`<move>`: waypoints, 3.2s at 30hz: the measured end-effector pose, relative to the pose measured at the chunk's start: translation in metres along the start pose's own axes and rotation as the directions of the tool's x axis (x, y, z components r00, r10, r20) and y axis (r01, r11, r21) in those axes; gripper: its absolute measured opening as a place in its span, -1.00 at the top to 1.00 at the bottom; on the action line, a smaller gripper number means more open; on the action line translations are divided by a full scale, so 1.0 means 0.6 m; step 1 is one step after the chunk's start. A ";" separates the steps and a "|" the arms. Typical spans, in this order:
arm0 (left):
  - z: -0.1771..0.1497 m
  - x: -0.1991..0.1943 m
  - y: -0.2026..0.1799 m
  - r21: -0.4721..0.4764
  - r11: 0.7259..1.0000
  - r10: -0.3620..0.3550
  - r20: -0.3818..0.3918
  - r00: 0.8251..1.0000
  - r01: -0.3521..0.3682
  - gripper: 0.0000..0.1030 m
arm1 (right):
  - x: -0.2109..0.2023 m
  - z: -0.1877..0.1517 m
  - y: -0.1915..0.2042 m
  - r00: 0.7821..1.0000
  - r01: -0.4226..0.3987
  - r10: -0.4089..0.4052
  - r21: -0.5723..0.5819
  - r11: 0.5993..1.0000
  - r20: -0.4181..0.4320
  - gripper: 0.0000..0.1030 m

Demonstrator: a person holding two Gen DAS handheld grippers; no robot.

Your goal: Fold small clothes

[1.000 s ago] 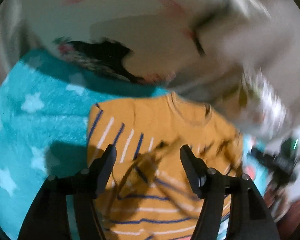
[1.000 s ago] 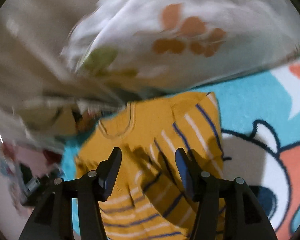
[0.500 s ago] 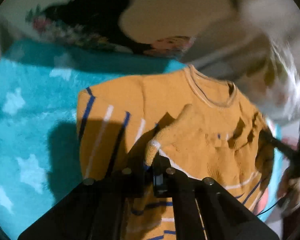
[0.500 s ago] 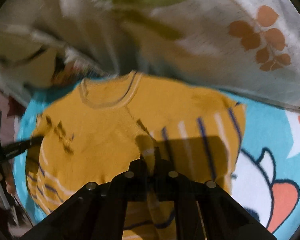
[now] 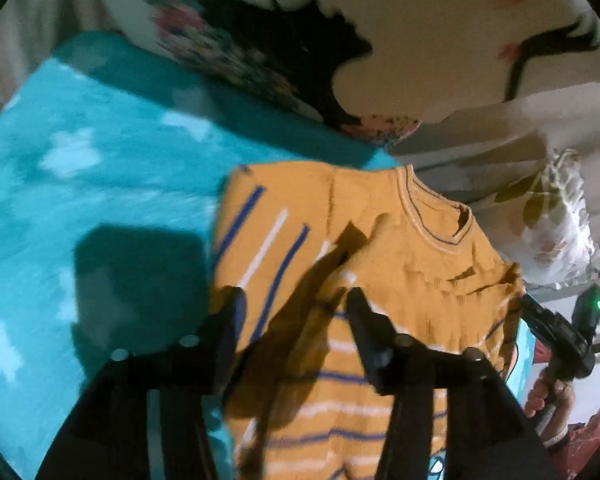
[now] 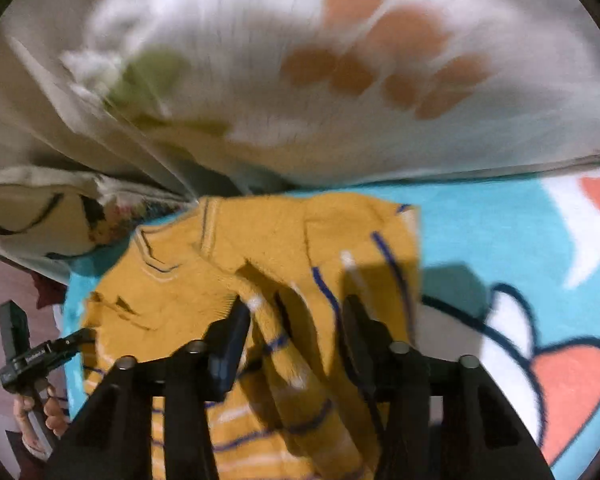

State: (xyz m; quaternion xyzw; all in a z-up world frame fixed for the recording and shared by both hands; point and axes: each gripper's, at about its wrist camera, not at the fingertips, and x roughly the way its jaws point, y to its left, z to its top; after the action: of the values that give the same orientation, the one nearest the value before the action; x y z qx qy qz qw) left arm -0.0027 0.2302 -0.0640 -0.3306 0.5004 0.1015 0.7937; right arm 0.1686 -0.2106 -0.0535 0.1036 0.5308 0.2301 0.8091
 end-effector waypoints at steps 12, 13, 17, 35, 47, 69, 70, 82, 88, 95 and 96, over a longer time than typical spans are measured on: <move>-0.188 -0.063 0.073 -0.171 0.974 -0.148 0.017 0.989 0.149 -0.42 | -0.098 -0.213 -0.125 0.980 -0.184 0.200 0.289 0.939 -0.025 -0.16; -0.203 -0.050 0.069 -0.182 0.970 -0.168 -0.006 0.986 0.164 -0.42 | -0.086 -0.226 -0.124 0.977 -0.193 0.212 0.305 0.932 -0.031 -0.16; -0.232 -0.015 0.050 -0.196 0.952 -0.246 -0.039 0.969 0.234 -0.45 | -0.049 -0.257 -0.121 0.960 -0.245 0.276 0.362 0.900 -0.037 -0.16; -0.157 0.011 -0.007 -0.139 0.983 -0.125 -0.043 0.991 0.118 0.85 | 0.030 -0.189 -0.107 0.925 -0.367 0.370 0.449 0.815 0.086 0.61; -0.241 -0.018 0.048 -0.258 0.964 -0.091 -0.081 0.993 0.067 0.69 | -0.050 -0.302 -0.144 0.920 -0.346 0.391 0.410 0.844 -0.028 0.54; -0.177 0.005 -0.122 0.221 0.972 -0.070 -0.030 0.997 0.075 -0.09 | -0.016 -0.186 0.068 0.983 -0.172 0.159 -0.143 0.975 -0.095 -0.04; -0.159 0.025 -0.113 0.206 0.978 -0.036 -0.029 0.999 0.042 -0.09 | -0.005 -0.174 0.065 0.988 -0.141 0.129 -0.145 0.979 -0.085 -0.04; -0.027 0.053 0.008 -0.069 0.998 -0.006 0.029 1.000 0.008 0.01 | 0.012 -0.077 -0.025 0.999 -0.039 0.039 0.053 0.998 0.005 0.02; -0.034 0.008 0.029 -0.101 0.995 0.007 0.054 0.999 -0.001 -0.03 | -0.049 -0.068 -0.042 0.998 -0.033 0.029 0.080 0.996 0.056 0.02; -0.110 -0.043 0.017 -0.145 0.987 0.085 0.107 0.991 -0.069 -0.24 | -0.125 -0.146 0.045 0.997 -0.071 0.075 -0.112 0.991 0.034 -0.08; -0.133 -0.044 0.015 -0.148 0.986 0.099 0.106 0.989 -0.083 -0.25 | -0.122 -0.162 0.054 0.996 -0.085 0.088 -0.128 0.988 0.019 -0.12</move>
State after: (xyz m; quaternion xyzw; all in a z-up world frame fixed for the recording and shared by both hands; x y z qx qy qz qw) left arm -0.0778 0.1917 -0.0677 -0.3571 0.4609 0.1918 0.7895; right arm 0.0477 -0.2250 -0.0211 0.0779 0.5002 0.2971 0.8096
